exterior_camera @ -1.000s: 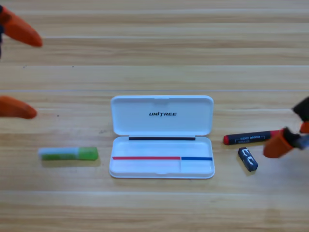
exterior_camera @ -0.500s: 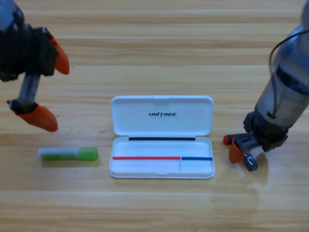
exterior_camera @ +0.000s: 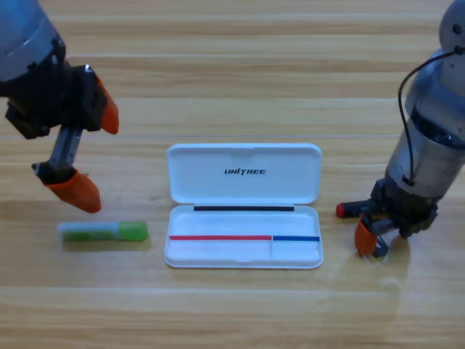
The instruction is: Clean up eraser and pencils
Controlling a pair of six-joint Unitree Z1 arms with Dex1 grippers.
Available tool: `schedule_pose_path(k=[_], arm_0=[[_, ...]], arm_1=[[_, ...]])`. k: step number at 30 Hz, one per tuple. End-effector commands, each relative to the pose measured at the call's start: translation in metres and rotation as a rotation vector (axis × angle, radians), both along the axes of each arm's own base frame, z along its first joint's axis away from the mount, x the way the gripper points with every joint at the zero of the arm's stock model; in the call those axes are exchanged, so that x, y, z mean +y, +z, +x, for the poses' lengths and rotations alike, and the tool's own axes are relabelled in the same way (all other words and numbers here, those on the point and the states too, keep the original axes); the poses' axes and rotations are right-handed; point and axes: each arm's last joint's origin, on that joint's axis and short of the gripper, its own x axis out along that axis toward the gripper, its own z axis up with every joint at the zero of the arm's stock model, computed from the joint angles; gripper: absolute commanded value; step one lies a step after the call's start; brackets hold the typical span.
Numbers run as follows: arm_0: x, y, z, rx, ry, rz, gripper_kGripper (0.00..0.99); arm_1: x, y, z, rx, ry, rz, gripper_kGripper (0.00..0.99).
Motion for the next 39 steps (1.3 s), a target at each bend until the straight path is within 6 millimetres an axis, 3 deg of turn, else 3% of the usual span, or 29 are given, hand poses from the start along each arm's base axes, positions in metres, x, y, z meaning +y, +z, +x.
schedule_pose_path(k=[1, 7, 13, 16, 19, 22, 25, 30, 39], arm_0=[[0.01, -0.025, 0.036, 0.022, 0.067, 0.08, 0.979], [0.021, -0.068, 0.063, 0.037, 0.07, 0.149, 0.979], [0.023, -0.114, 0.072, 0.061, 0.048, 0.178, 0.979], [0.021, -0.132, 0.075, 0.077, 0.05, 0.191, 0.979], [0.021, -0.143, 0.075, 0.084, 0.053, 0.195, 0.979], [0.021, -0.151, 0.075, 0.091, 0.052, 0.198, 0.979], [0.021, -0.158, 0.074, 0.092, 0.053, 0.198, 0.979], [0.023, -0.172, 0.071, 0.085, 0.056, 0.193, 0.979], [0.026, -0.189, 0.067, 0.065, 0.064, 0.183, 0.989]], arm_1=[[0.004, -0.032, 0.006, 0.091, 0.004, -0.036, 0.454], [0.006, -0.035, 0.004, 0.108, 0.029, -0.041, 0.014], [0.003, -0.026, 0.0, 0.126, 0.047, -0.033, 0.0], [0.0, 0.015, -0.008, 0.09, 0.16, -0.006, 0.0], [0.002, 0.073, -0.031, 0.01, 0.537, 0.006, 0.0], [0.008, 0.097, -0.045, -0.004, 0.785, 0.019, 0.0], [0.024, 0.092, -0.05, 0.019, 0.947, 0.037, 0.0], [0.051, 0.065, -0.041, 0.076, 1.097, 0.05, 0.0], [0.087, 0.032, -0.018, 0.078, 1.199, -0.005, 0.0]])
